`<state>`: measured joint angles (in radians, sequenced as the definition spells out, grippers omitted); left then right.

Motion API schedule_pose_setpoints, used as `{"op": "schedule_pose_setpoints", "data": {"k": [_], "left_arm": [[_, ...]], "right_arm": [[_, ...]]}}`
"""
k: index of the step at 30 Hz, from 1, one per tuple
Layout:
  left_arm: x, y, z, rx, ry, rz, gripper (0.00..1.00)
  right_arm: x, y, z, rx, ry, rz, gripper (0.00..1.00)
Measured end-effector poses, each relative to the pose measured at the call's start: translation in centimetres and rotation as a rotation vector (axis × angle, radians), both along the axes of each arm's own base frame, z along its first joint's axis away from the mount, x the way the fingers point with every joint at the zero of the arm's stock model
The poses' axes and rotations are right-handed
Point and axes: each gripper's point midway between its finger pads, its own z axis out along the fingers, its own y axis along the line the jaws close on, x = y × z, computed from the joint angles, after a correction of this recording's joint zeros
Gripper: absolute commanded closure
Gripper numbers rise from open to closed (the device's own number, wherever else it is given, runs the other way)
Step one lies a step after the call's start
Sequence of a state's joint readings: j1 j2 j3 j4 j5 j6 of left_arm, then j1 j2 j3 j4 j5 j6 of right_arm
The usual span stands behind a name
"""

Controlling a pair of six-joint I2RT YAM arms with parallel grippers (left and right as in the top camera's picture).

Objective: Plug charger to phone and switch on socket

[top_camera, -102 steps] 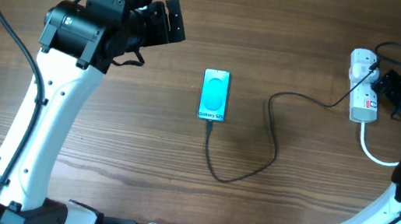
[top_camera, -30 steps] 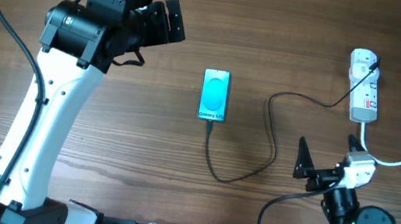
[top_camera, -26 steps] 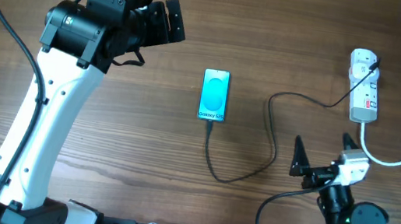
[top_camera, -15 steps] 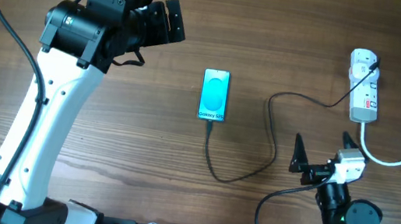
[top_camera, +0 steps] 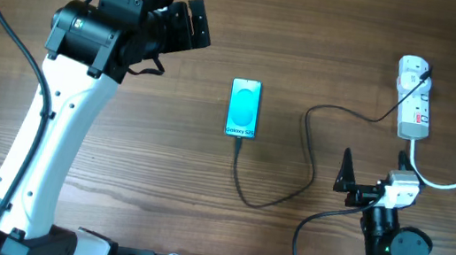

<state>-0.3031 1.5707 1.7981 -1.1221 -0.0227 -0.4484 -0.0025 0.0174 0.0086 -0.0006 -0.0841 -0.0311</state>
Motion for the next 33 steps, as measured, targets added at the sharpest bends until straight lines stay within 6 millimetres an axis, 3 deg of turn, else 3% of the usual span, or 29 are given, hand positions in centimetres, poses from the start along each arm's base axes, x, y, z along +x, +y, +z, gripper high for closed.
{"op": "schedule_pose_setpoints", "data": {"k": [28, 33], "left_arm": [[0.01, 0.02, 0.00, 0.001, 0.000, 0.000, 0.00], [0.26, 0.92, 0.04, 0.045, -0.014, 0.030, 0.00]], "right_arm": [[0.00, -0.06, 0.00, 0.004, 0.000, -0.003, 0.00], [0.00, -0.06, 0.00, 0.004, 0.000, -0.003, 0.00]]}}
